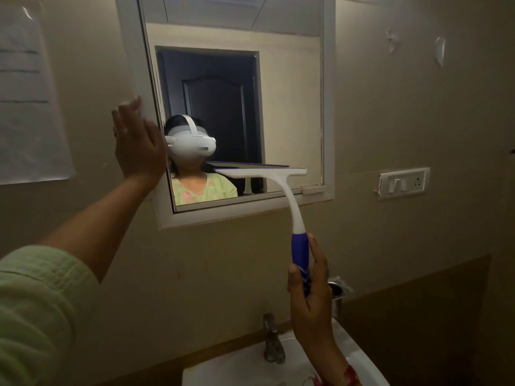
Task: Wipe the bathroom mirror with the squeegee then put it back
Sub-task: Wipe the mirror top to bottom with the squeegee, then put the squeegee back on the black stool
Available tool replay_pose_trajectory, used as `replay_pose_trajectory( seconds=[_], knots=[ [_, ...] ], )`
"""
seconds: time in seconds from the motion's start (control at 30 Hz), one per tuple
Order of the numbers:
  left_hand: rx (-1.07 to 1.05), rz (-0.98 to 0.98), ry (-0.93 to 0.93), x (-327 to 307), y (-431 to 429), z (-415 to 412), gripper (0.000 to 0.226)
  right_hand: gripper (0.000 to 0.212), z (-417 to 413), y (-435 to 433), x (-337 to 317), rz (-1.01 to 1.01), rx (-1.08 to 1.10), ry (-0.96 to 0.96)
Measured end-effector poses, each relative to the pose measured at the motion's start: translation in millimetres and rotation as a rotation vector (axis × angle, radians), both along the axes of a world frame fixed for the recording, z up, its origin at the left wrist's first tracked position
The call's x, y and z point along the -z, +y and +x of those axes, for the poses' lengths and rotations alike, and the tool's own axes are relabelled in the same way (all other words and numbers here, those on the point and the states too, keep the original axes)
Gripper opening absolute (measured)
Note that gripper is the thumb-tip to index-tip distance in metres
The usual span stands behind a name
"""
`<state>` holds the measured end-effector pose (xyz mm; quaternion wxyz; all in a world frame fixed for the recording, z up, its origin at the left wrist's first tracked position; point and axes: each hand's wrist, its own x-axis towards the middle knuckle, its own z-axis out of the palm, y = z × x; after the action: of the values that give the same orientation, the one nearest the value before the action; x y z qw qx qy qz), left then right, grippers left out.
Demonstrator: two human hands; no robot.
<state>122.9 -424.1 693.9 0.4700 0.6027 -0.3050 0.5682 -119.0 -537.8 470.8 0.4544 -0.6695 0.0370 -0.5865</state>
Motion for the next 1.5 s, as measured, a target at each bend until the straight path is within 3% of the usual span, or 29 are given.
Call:
replay_pose_trajectory(
  seconds=[0.33,0.5,0.63,0.8,1.07,1.33,1.5],
  knots=[
    [-0.009,0.135,0.039,7.3,10.5,-2.1,0.042,0.04,-37.1,17.0,-21.1,0.264,-0.33,-0.03],
    [0.151,0.174,0.085,56.2,33.4,-30.2,0.04,0.042,-52.3,19.0,-2.1,0.298,-0.41,0.055],
    [0.269,0.085,0.281,144.4,68.2,-54.5,0.043,0.037,-58.9,18.7,16.1,0.281,-0.514,0.185],
    [0.232,0.1,0.576,237.0,113.9,-67.9,0.04,0.035,-46.0,32.4,33.0,0.292,-0.568,0.317],
    [0.165,0.166,0.872,323.0,196.9,-92.0,0.043,0.04,-3.9,75.4,59.9,0.255,-0.742,0.586],
    [-0.026,0.047,1.056,390.9,279.4,-121.3,0.042,0.028,52.9,133.5,94.6,0.179,-0.867,0.983],
    [-0.147,-0.082,1.265,446.5,326.0,-152.6,0.039,0.021,79.2,176.4,139.3,0.151,-0.946,1.3]
  ],
)
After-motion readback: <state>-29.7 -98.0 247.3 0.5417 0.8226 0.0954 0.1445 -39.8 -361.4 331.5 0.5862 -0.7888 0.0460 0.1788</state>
